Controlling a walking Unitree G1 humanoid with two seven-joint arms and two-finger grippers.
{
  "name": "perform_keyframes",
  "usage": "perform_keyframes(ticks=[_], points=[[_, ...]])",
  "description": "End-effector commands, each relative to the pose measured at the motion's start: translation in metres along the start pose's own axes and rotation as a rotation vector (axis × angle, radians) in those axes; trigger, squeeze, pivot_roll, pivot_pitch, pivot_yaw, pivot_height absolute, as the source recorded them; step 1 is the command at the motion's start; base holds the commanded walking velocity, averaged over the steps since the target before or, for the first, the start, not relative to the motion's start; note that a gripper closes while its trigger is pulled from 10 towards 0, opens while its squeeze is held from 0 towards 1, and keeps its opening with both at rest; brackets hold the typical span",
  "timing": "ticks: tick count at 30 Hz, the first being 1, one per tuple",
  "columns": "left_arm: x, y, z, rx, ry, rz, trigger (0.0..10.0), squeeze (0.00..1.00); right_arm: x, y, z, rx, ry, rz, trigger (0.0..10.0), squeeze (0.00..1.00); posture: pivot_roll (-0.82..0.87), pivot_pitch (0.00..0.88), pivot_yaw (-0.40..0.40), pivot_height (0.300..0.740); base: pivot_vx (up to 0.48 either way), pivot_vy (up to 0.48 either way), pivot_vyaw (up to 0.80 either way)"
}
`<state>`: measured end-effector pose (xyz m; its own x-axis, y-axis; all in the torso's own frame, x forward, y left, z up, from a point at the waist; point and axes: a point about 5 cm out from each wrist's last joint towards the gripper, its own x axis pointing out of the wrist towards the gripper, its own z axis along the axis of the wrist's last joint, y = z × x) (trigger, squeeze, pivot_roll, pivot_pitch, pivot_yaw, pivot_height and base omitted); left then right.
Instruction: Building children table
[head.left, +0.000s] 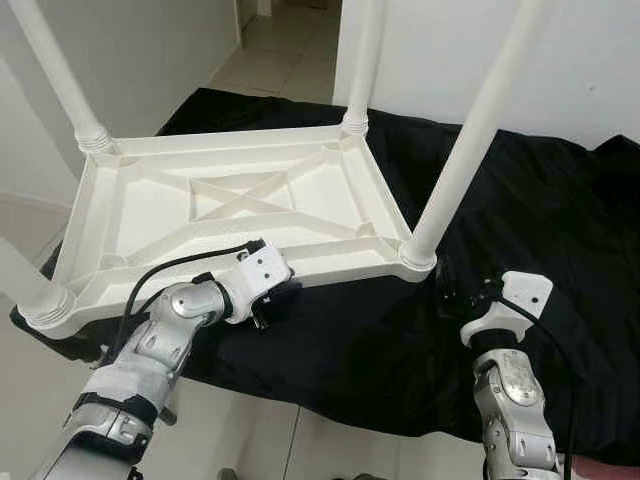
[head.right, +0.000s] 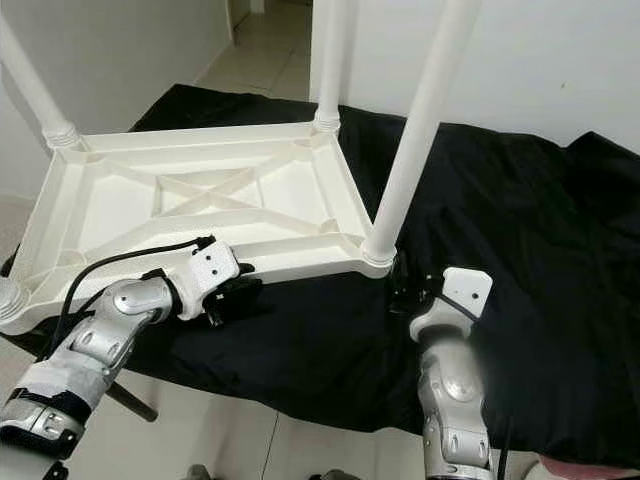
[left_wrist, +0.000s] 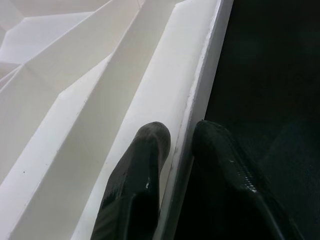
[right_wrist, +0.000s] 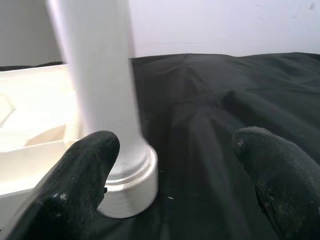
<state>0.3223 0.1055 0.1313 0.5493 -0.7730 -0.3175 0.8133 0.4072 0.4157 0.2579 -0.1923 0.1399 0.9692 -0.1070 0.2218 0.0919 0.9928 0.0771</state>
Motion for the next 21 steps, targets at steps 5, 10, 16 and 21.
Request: perform_keyframes(ticks=[5, 10, 16, 21], points=[[0.029, -0.018, 0.014, 0.004, -0.045, 0.115, 10.0, 0.0, 0.002, 0.002, -0.002, 0.005, 0.001, 0.0, 10.0, 0.0, 0.0, 0.1, -0.036, 0.74, 0.0, 0.0, 0.0], [0.042, -0.031, 0.028, 0.002, -0.09, 0.078, 10.0, 0.0, 0.003, 0.004, -0.002, 0.007, 0.0, 0.0, 10.0, 0.0, -0.01, 0.1, -0.033, 0.74, 0.0, 0.0, 0.0], [0.053, -0.04, 0.04, -0.018, -0.123, 0.06, 10.0, 0.0, 0.002, 0.007, -0.004, 0.013, 0.0, -0.007, 10.0, 0.0, -0.01, 0.101, -0.025, 0.74, 0.0, 0.0, 0.0], [0.054, -0.037, 0.043, -0.056, -0.144, 0.073, 10.0, 1.0, 0.002, 0.01, -0.005, 0.017, 0.003, -0.002, 10.0, 0.0, -0.01, 0.103, -0.025, 0.74, 0.0, 0.0, 0.0]])
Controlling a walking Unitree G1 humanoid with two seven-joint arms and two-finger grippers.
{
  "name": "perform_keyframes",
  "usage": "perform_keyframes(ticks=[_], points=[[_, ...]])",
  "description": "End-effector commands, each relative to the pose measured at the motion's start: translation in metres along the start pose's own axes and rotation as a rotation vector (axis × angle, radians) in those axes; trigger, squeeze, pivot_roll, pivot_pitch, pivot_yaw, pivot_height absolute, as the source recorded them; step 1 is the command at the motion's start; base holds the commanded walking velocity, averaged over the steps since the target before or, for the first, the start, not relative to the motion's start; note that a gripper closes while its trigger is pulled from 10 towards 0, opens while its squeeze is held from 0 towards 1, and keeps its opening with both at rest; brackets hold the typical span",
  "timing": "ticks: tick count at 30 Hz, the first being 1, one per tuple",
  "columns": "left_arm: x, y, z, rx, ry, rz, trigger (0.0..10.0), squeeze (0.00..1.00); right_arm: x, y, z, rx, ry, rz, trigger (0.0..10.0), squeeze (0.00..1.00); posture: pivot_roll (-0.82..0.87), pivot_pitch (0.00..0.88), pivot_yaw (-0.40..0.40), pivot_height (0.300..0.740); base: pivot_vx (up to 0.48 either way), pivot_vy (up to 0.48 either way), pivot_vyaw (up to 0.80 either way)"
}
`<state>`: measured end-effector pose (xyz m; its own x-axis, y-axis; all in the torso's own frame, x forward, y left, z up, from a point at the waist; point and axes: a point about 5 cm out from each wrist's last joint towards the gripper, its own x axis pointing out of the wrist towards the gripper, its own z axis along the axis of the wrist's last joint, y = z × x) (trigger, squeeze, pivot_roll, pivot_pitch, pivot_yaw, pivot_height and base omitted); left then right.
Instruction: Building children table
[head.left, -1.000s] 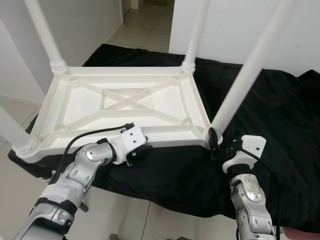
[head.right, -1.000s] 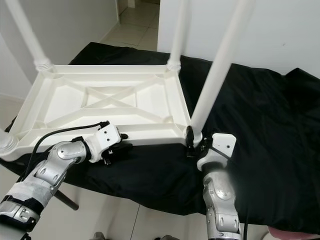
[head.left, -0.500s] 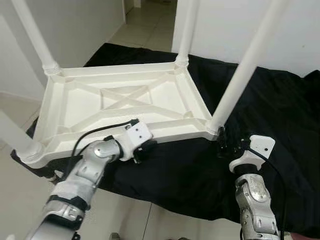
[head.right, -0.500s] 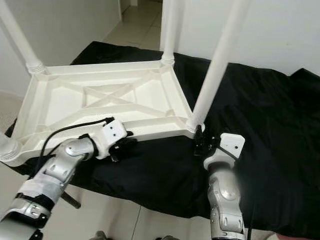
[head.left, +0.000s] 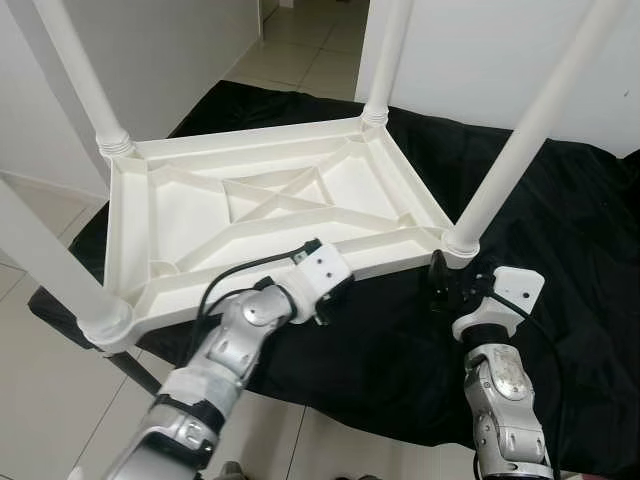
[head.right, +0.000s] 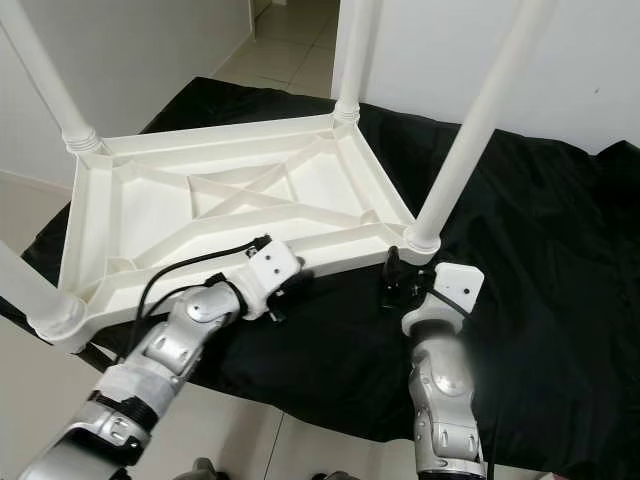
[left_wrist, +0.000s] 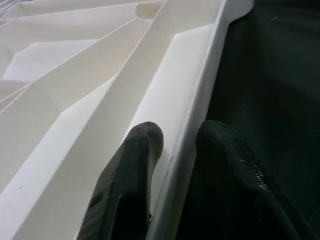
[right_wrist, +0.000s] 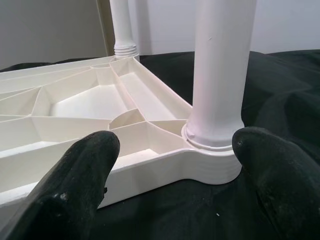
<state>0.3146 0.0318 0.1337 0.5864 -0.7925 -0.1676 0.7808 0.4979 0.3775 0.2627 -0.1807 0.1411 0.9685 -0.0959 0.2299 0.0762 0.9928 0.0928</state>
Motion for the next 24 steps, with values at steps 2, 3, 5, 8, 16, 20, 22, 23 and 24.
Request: perform_keyframes(ticks=[2, 3, 5, 8, 16, 20, 22, 23, 24], points=[[0.002, -0.002, 0.007, 0.03, -0.025, -0.004, 10.0, 0.95, -0.002, -0.001, -0.005, -0.002, 0.012, -0.009, 10.0, 0.0, -0.01, 0.104, -0.026, 0.74, 0.0, 0.0, 0.0], [0.0, -0.002, 0.009, 0.038, -0.039, -0.006, 10.0, 0.56, -0.001, -0.001, -0.005, -0.002, 0.014, -0.005, 10.0, 0.0, -0.01, 0.104, -0.026, 0.74, 0.0, 0.0, 0.0], [-0.002, -0.002, 0.011, 0.047, -0.054, -0.005, 10.0, 0.0, -0.001, 0.0, -0.006, -0.003, 0.016, 0.003, 10.0, 0.0, -0.01, 0.104, -0.026, 0.74, 0.0, 0.0, 0.0], [-0.012, 0.0, 0.015, 0.035, -0.077, 0.034, 10.0, 0.0, 0.0, 0.005, -0.008, -0.004, 0.026, 0.039, 10.0, 0.0, -0.01, 0.108, -0.025, 0.74, 0.0, 0.0, 0.0], [-0.044, 0.008, 0.008, 0.041, -0.031, 0.089, 10.0, 0.0, -0.001, 0.011, -0.014, 0.006, 0.048, 0.059, 10.0, 0.0, 0.02, 0.115, -0.043, 0.74, 0.0, 0.0, 0.0], [-0.057, 0.011, 0.002, 0.055, 0.005, 0.094, 10.0, 0.0, 0.0, 0.013, -0.016, 0.01, 0.056, 0.071, 10.0, 0.0, 0.03, 0.117, -0.05, 0.74, 0.0, 0.0, 0.0], [-0.076, 0.013, -0.006, 0.064, 0.06, 0.092, 10.0, 0.0, 0.001, 0.016, -0.018, 0.01, 0.063, 0.096, 10.0, 0.0, 0.04, 0.117, -0.059, 0.74, 0.0, 0.0, 0.0], [-0.076, 0.013, -0.006, 0.064, 0.06, 0.092, 10.0, 0.0, 0.001, 0.016, -0.018, 0.01, 0.063, 0.096, 10.0, 0.0, 0.04, 0.117, -0.059, 0.74, 0.0, 0.0, 0.0], [-0.084, 0.014, -0.011, 0.065, 0.089, 0.092, 10.0, 0.0, 0.002, 0.017, -0.019, 0.011, 0.066, 0.106, 10.0, 0.0, 0.05, 0.118, -0.063, 0.74, 0.0, 0.0, 0.0]])
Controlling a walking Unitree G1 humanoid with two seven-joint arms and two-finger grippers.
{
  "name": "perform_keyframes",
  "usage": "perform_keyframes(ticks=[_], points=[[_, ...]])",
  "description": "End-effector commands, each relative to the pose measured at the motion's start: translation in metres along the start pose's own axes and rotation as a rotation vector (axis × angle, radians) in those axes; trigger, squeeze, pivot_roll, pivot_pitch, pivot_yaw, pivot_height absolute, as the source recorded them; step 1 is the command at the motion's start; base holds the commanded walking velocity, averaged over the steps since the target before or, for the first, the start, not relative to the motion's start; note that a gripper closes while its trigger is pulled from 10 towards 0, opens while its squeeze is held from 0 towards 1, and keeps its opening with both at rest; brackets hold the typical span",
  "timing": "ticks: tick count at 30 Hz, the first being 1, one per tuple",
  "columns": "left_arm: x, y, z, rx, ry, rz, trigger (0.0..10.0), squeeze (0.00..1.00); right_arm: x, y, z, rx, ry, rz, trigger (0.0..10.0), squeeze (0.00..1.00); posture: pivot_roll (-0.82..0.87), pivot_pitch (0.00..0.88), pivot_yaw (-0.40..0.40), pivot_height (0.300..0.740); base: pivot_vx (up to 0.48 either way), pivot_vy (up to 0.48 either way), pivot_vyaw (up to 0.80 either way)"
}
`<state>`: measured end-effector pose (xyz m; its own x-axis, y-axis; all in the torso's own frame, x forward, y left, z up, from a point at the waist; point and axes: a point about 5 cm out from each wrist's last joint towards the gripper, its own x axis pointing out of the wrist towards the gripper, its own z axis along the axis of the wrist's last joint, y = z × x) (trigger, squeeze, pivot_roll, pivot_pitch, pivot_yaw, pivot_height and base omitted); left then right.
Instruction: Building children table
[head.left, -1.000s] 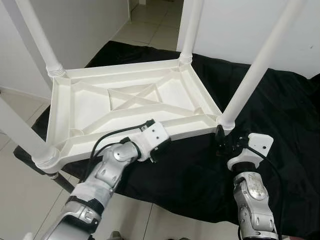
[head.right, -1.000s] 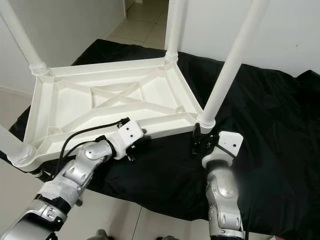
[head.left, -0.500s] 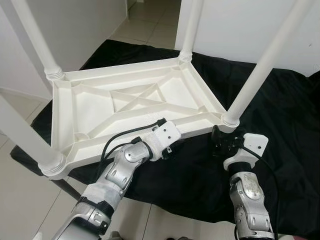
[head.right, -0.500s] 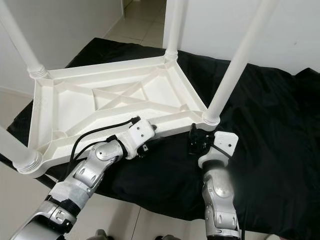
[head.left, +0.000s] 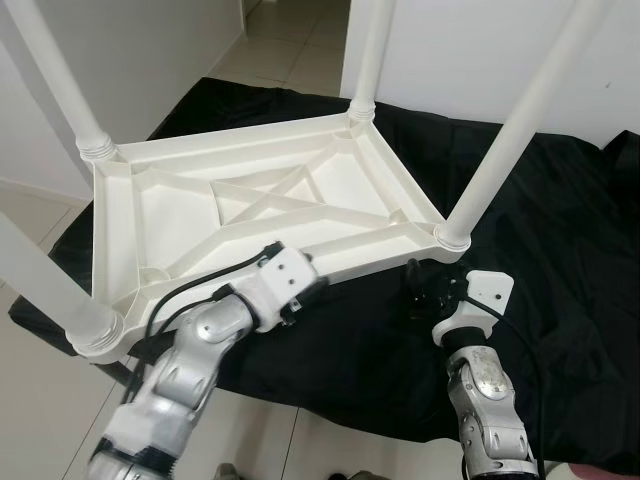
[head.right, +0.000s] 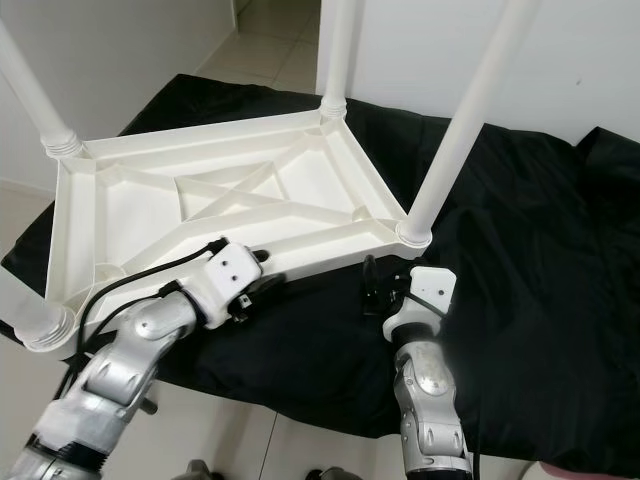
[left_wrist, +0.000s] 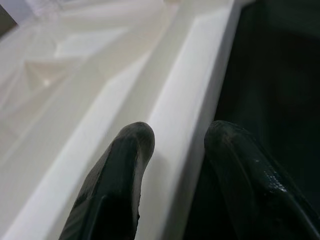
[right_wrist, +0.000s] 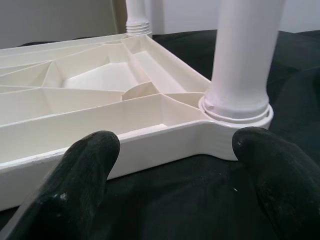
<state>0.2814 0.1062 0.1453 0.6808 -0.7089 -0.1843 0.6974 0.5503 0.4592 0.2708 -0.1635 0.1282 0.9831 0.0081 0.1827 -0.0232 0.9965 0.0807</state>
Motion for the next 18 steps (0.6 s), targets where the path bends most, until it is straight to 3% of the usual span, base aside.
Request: perform_keyframes(ticks=[1, 10, 11, 12, 18], points=[[-0.008, 0.0, -0.006, -0.005, 0.044, -0.017, 10.0, 0.0, 0.0, 0.001, -0.004, 0.002, 0.011, 0.012, 10.0, 0.0, 0.05, 0.118, -0.063, 0.74, 0.0, 0.0, 0.0], [-0.017, 0.002, -0.022, 0.006, 0.141, -0.013, 10.0, 0.0, 0.005, 0.004, -0.006, 0.005, 0.015, 0.031, 10.0, 0.0, 0.06, 0.109, -0.063, 0.74, 0.0, 0.0, 0.0], [-0.015, 0.004, -0.024, 0.008, 0.156, 0.002, 4.2, 0.0, 0.005, 0.005, -0.006, 0.007, 0.016, 0.033, 10.0, 0.0, 0.06, 0.107, -0.062, 0.74, 0.0, 0.0, 0.0], [-0.013, 0.007, -0.025, 0.007, 0.165, 0.01, 0.4, 0.0, 0.005, 0.006, -0.007, 0.01, 0.017, 0.033, 10.0, 0.0, 0.06, 0.104, -0.057, 0.74, 0.0, 0.0, 0.0], [0.006, 0.012, -0.015, 0.04, 0.137, -0.008, 0.0, 0.0, 0.005, 0.008, -0.009, 0.018, 0.017, 0.032, 10.0, 0.0, 0.05, 0.105, -0.045, 0.74, 0.0, 0.0, 0.0]])
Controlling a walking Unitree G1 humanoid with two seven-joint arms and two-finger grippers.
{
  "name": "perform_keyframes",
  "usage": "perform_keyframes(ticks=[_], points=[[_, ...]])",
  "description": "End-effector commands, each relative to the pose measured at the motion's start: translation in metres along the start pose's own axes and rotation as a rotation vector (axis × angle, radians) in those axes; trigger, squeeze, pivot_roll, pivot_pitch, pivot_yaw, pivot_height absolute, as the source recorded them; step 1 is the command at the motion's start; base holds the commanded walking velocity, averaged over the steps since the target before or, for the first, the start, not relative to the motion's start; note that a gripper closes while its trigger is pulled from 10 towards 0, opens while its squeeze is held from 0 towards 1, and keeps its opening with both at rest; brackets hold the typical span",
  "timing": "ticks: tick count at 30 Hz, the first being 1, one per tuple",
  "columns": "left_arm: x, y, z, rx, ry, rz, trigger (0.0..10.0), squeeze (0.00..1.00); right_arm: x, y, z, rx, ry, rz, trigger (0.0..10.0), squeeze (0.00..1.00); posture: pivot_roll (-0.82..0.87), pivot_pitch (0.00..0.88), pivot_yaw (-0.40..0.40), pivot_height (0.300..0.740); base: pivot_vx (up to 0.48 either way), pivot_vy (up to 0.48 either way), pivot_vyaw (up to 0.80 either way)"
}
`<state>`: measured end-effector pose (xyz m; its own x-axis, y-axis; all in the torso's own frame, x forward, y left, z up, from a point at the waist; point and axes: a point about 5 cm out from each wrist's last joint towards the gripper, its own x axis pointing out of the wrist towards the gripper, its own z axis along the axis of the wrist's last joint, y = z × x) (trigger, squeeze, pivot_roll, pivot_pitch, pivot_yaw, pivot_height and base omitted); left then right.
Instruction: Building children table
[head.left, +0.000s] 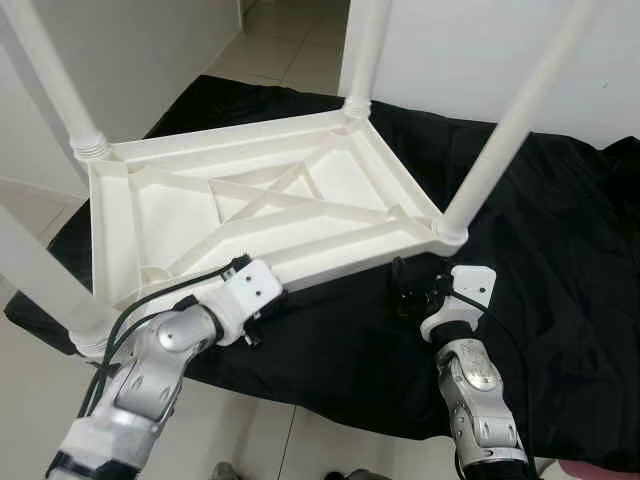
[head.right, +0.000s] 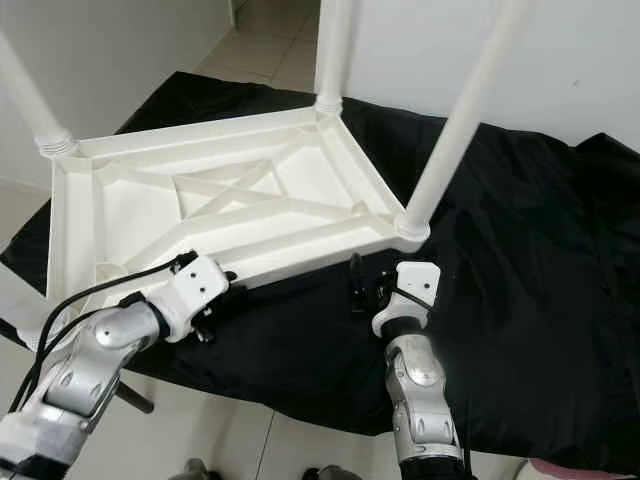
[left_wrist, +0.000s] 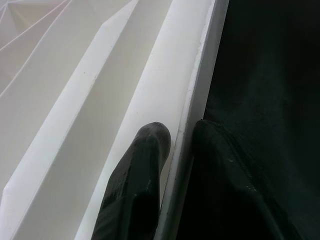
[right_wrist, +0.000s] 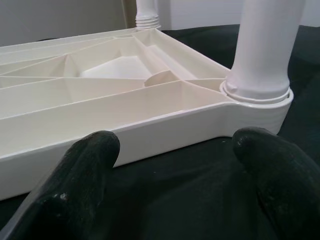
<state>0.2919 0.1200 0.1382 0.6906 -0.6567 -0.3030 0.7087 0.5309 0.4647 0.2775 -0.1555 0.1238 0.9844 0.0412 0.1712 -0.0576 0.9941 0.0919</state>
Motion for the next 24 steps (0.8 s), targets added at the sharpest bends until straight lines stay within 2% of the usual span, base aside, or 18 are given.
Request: perform_keyframes(ticks=[1, 4, 7, 8, 9, 10, 11, 12, 17, 22, 23, 24], points=[[0.007, 0.0, 0.0, 0.027, 0.009, 0.014, 0.0, 0.0, -0.001, 0.001, -0.003, 0.0, 0.003, 0.0, 10.0, 0.0, 0.05, 0.105, -0.045, 0.74, 0.0, 0.0, 0.0], [0.023, -0.001, 0.013, 0.049, -0.034, -0.005, 0.0, 0.0, -0.002, -0.002, -0.004, -0.005, 0.003, -0.013, 10.0, 0.0, 0.03, 0.106, -0.032, 0.74, 0.0, 0.0, 0.0], [0.028, -0.003, 0.018, 0.056, -0.048, -0.016, 0.0, 0.0, -0.002, -0.003, -0.003, -0.003, 0.001, -0.021, 10.0, 0.0, 0.02, 0.106, -0.03, 0.74, 0.0, 0.0, 0.0], [0.036, -0.008, 0.025, 0.062, -0.072, -0.036, 0.0, 0.0, -0.002, -0.004, -0.003, -0.002, -0.002, -0.032, 10.0, 0.0, 0.02, 0.107, -0.025, 0.74, 0.0, 0.0, 0.0], [0.045, -0.014, 0.032, 0.069, -0.095, -0.059, 1.3, 0.0, -0.003, -0.005, -0.003, -0.003, -0.004, -0.04, 10.0, 0.0, 0.01, 0.108, -0.02, 0.74, 0.0, 0.0, 0.0], [0.045, -0.014, 0.032, 0.069, -0.095, -0.059, 1.3, 0.0, -0.003, -0.005, -0.003, -0.003, -0.004, -0.04, 10.0, 0.0, 0.01, 0.108, -0.02, 0.74, 0.0, 0.0, 0.0], [0.053, -0.02, 0.039, 0.092, -0.111, -0.077, 5.4, 0.0, -0.003, -0.005, -0.003, -0.005, -0.005, -0.046, 10.0, 0.0, 0.01, 0.11, -0.018, 0.74, 0.0, 0.0, 0.0], [0.063, -0.03, 0.047, 0.111, -0.129, -0.102, 10.0, 0.0, -0.005, -0.004, -0.004, -0.009, -0.004, -0.049, 10.0, 0.0, 0.0, 0.112, -0.014, 0.74, 0.0, 0.0, 0.0], [0.073, -0.038, 0.057, 0.103, -0.157, -0.122, 10.0, 0.0, -0.006, -0.001, -0.005, -0.009, -0.001, -0.048, 10.0, 0.0, -0.01, 0.116, -0.01, 0.74, 0.0, 0.0, 0.0], [0.074, -0.042, 0.058, 0.075, -0.179, -0.14, 10.0, 0.0, -0.008, -0.002, -0.006, -0.013, 0.005, -0.051, 10.0, 0.0, -0.01, 0.12, -0.009, 0.74, 0.0, 0.0, 0.0], [0.074, -0.042, 0.056, 0.053, -0.18, -0.144, 10.0, 0.26, -0.008, -0.003, -0.007, -0.015, 0.007, -0.053, 10.0, 0.0, -0.01, 0.122, -0.012, 0.74, 0.0, 0.0, 0.0], [0.073, -0.042, 0.054, 0.039, -0.179, -0.143, 10.0, 0.97, -0.009, -0.004, -0.007, -0.017, 0.008, -0.053, 10.0, 0.0, -0.01, 0.122, -0.012, 0.74, 0.0, 0.0, 0.0]])
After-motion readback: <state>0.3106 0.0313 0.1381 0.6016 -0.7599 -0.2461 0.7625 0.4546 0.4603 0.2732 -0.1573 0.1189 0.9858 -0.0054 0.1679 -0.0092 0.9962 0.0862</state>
